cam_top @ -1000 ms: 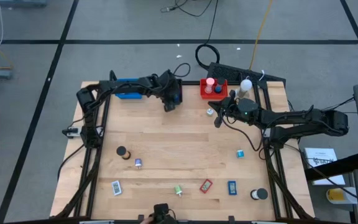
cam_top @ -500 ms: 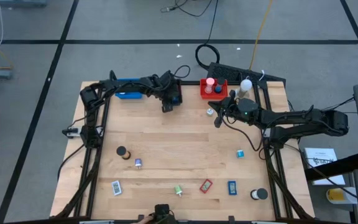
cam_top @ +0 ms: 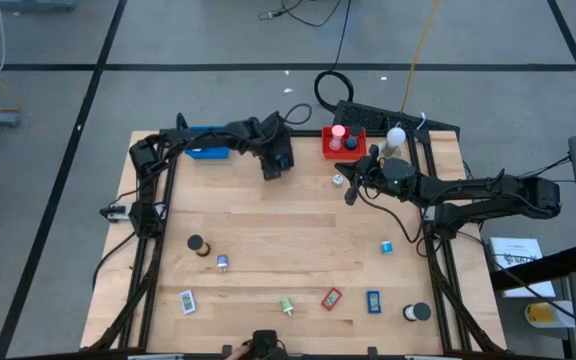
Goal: Pick & Place Office items
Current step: Adjust the black bin
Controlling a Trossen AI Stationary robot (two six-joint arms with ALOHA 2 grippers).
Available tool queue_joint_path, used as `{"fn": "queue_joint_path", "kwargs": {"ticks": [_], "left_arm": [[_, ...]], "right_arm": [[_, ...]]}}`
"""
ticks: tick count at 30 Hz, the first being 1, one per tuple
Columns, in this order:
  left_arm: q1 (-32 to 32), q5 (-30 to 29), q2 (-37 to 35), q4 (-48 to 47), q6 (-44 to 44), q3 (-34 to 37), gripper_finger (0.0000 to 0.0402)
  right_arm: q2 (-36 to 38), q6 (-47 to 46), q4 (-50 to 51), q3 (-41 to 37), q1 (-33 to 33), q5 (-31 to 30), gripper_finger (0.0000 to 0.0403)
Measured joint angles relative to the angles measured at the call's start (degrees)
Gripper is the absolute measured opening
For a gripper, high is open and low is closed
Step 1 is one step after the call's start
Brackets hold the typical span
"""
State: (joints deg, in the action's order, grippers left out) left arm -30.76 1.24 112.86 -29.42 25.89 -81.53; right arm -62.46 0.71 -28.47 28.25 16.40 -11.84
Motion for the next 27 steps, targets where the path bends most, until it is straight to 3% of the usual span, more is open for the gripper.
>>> {"fn": "queue_joint_path", "kwargs": {"ticks": [3, 7, 13, 19, 22, 27], "left_arm": [[0.50, -0.91, -0.02, -6.61, -0.02, -2.54, 0.0226], [2.40, -1.06, -0.69, -12.75, -0.04, -4.15, 0.0174], [6.71, -2.06, -1.49, -13.46, 1.07, -3.94, 0.0085], [7.69, -1.56, -1.49, -14.10, 1.04, -3.47, 0.0024], [7.57, -1.79, -1.49, -14.33, 0.76, -2.57, 0.0005], [6.62, -6.91, -1.49, -12.75, 0.46, 1.05, 0.0016]], "right_arm": [[0.00, 0.00, 0.00, 0.00, -0.02, -0.01, 0.0016], [0.00, 0.00, 0.00, 0.00, 0.00, -0.01, 0.0016], [0.00, 0.02, 0.00, 0.00, -0.02, 0.01, 0.0016], [-0.02, 0.01, 0.00, 0.00, -0.01, 0.00, 0.0016], [-0.02, 0.00, 0.00, 0.00, 0.00, 0.01, 0.0016], [-0.02, 0.01, 0.00, 0.00, -0.01, 0.00, 0.0016]]}}
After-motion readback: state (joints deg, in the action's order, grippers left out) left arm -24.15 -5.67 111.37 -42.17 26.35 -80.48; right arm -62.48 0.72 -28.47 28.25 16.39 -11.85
